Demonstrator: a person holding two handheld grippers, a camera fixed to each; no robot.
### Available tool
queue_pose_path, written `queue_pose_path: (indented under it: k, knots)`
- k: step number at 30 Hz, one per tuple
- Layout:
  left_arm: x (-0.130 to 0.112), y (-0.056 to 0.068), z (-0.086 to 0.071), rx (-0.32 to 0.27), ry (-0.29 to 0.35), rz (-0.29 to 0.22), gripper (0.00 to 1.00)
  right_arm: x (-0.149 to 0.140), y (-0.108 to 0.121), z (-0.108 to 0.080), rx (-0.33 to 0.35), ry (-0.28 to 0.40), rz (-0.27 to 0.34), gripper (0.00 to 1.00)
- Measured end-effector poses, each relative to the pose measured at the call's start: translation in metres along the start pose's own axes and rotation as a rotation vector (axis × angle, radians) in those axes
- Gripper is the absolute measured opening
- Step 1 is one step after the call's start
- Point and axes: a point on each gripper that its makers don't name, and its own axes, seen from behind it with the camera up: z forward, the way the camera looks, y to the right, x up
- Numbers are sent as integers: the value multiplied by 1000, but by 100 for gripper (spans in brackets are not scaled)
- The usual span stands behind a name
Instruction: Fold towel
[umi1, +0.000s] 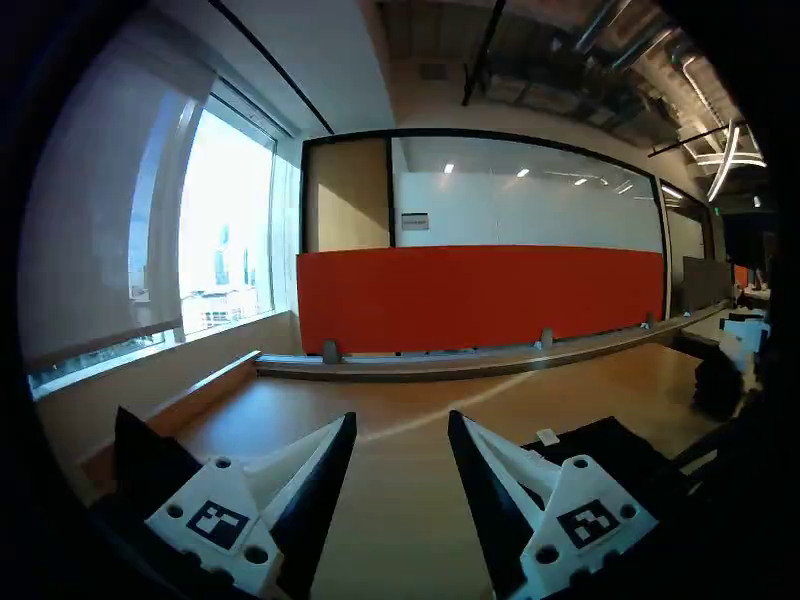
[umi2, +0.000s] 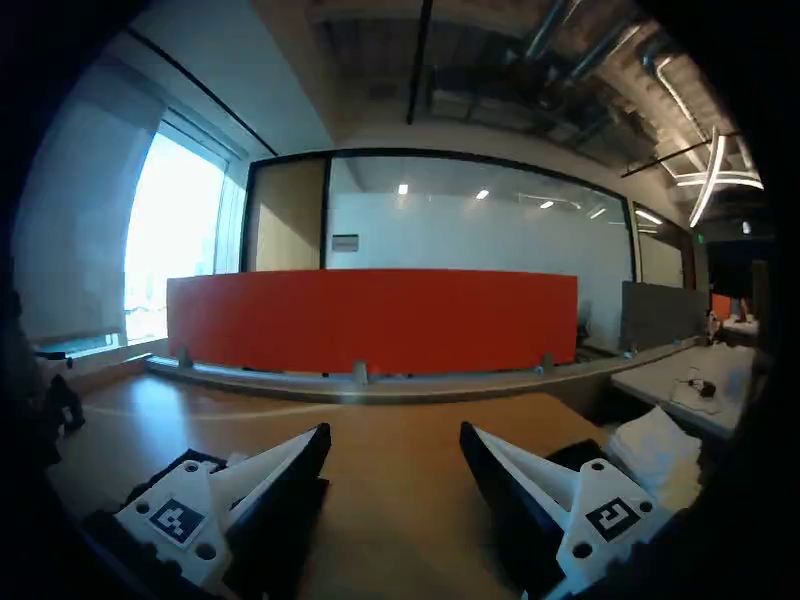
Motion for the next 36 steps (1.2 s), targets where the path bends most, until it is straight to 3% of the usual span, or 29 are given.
queue_pose_path:
  k: [8,17,20,26,36]
  knots:
    - [41,12,-4,-41,-33,-7,67,51,-4,-4,17,-20,-23,100]
    - [54,40,-7,-181,-112,-12,67,71,-26,-9,125,-91,-102,100]
    - [46,51,-9,-242,-163,-9,67,65,-37,-13,189,-144,-130,100]
    - [22,67,-16,-342,-253,50,67,44,-57,-22,305,-254,-195,100]
    - [-26,85,-26,-423,-371,119,67,5,-82,-33,458,-391,-267,100]
